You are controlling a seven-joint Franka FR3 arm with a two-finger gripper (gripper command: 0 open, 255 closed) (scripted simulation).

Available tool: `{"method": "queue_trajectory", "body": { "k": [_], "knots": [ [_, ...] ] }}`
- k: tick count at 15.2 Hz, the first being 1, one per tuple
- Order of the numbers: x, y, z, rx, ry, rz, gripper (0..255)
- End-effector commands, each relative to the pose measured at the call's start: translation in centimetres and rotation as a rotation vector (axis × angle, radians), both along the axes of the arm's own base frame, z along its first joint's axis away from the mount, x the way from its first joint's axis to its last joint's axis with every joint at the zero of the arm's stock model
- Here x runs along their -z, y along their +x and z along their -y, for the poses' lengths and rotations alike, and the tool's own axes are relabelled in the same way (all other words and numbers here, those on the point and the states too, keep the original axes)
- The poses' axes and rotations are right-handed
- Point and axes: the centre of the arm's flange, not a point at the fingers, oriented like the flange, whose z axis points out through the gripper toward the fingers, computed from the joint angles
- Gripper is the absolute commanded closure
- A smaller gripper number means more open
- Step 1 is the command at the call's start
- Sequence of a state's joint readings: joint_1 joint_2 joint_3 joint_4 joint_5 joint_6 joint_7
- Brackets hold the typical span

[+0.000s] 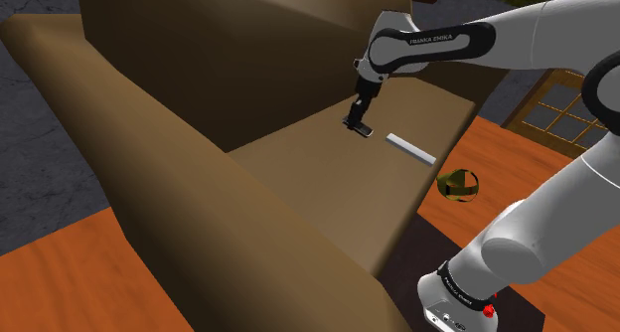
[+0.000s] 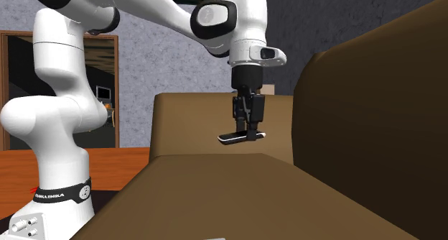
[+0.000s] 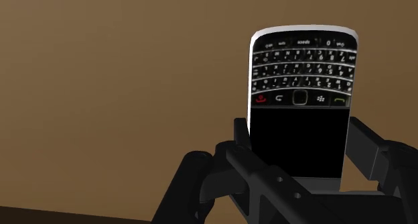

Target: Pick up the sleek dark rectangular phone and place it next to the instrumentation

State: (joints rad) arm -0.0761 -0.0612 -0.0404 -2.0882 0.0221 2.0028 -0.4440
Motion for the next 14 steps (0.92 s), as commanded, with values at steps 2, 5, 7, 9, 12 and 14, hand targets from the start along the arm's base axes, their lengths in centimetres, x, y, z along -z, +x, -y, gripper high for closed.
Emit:
{"method": "queue_trajectory", "body": {
  "k": [2, 5, 7, 9, 12, 14],
  "knots": [
    [-0.1, -0.7, 4.0, -0.002, 0.000, 0.000, 255],
    [-0.3, -1.5, 7.9, -0.002, 0.000, 0.000, 255],
    [-0.5, -2.1, 10.5, -0.002, 0.000, 0.000, 255],
    [-0.6, -2.6, 13.1, -0.002, 0.000, 0.000, 255],
    [-0.9, -3.4, 16.9, -0.002, 0.000, 0.000, 255],
    [-1.1, -4.0, 19.9, -0.002, 0.000, 0.000, 255]
  ]
}}
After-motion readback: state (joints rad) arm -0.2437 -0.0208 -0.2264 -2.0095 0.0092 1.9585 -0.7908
